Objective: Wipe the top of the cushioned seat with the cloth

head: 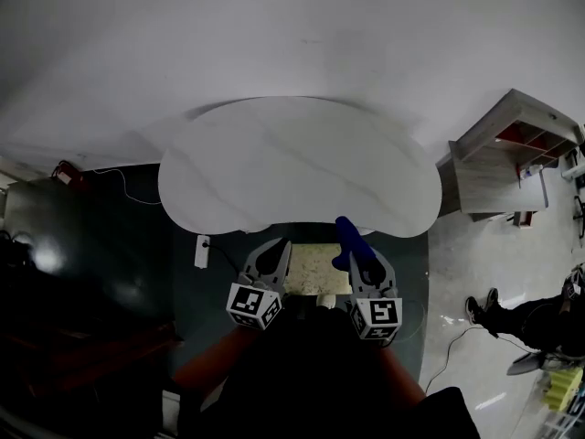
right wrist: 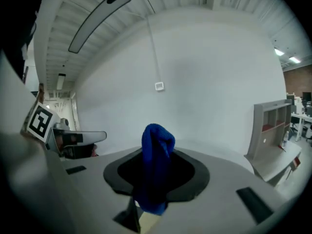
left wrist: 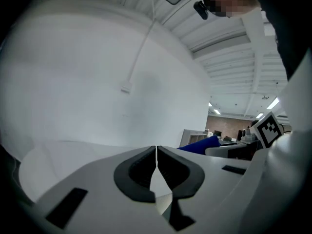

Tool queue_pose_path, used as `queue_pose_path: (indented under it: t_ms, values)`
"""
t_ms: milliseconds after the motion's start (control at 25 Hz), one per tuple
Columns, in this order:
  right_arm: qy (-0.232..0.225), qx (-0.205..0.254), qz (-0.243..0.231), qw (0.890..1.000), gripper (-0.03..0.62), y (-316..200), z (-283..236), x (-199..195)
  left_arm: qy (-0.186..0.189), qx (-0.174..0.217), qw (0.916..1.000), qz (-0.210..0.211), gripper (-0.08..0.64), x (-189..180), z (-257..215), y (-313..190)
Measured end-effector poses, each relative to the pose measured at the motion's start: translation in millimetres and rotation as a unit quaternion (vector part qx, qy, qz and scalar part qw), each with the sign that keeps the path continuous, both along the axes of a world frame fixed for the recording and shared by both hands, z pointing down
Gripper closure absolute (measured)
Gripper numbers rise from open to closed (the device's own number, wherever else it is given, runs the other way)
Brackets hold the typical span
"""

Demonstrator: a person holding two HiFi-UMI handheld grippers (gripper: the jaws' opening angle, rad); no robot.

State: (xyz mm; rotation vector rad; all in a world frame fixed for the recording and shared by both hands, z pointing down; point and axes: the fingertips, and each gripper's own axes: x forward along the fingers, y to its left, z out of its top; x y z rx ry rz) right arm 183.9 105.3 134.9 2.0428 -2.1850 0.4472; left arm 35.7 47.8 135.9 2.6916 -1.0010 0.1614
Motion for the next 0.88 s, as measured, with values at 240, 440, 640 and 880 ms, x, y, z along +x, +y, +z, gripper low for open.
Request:
queue_pose_path:
  t_ms: [240,440,640,880]
  values:
    - [-0.002,0.055,0.002,0.998,0.471,-24.8,-66.3,-38.5,0.024,0.033,0.9984,-0.040,0.540,-17.4,-53.9,-14.8]
    - [0.027,0.087,-0.010,0.996,0.472,-40.0,-88.8,-66.6,0.038,0.059,0.9967,-0.041,0.540,-21.6,-80.7,-14.7]
    - [0.029,0.086,-0.012,0.996,0.472,-44.9,-90.9,-89.9,0.034,0.073,0.9956,-0.048,0.540,-41.6,-89.1,-13.1]
    - [0.032,0.089,-0.026,0.995,0.472,-45.5,-90.2,-116.0,0.036,0.068,0.9950,-0.065,0.540,-67.2,-83.2,-15.0]
